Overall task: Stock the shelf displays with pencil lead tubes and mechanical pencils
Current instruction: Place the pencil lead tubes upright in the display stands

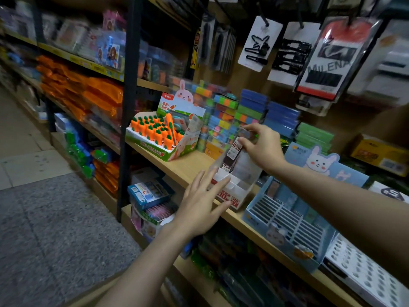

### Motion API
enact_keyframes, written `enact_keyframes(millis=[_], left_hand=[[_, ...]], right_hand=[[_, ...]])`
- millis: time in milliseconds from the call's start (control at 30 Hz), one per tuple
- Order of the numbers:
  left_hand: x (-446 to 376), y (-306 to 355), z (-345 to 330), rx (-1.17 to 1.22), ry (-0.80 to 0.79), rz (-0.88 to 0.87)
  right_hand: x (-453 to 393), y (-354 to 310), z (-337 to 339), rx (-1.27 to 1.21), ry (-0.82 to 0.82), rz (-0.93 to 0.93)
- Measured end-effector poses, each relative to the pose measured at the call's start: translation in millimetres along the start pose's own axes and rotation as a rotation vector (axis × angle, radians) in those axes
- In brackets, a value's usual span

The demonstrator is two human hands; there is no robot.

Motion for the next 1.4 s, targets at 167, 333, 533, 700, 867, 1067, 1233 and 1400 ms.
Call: enact_keyframes(millis=[167, 333, 533, 700, 867, 1067, 1233, 1400], left_hand=[[0, -4, 0, -0.042, 0.002, -0.024], [0, 0, -3, 0.006, -0.024, -0.024], [4, 3, -1, 0.054, -0.029, -0.020], [11, 5, 2, 0.062, -0.075, -0.033], [52, 0, 12, 0.083, -0.006, 0.038], [187, -32, -8, 0.203, -0.176, 0.561], [292, -37, -62, 0.494, 0.004, 1.033], [349, -47, -96, 0.701, 0.157, 1.351]], right_hand=[[0, 5, -23, 0.120, -0.058, 0.001], [8, 7, -33, 0.212, -0.109, 0.019], [15, 10, -42, 0.195, -0.104, -0.001], [24, 6, -40, 0.201, -0.131, -0.013], [74, -20, -15, -0.108, -0.013, 0.041], [237, -50, -29, -0.540, -0.269, -0.122], [354, -57, -87, -0.572, -0.739, -0.367], [420, -47, -133, -0.413, -1.017, -0.553]])
Point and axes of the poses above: each hand's wrist, its own x-axis away from the middle knuckle, its own z-axis out of the back of the hand, y = z × x, the point moved 1 cm from there along -x, towards the middle knuckle
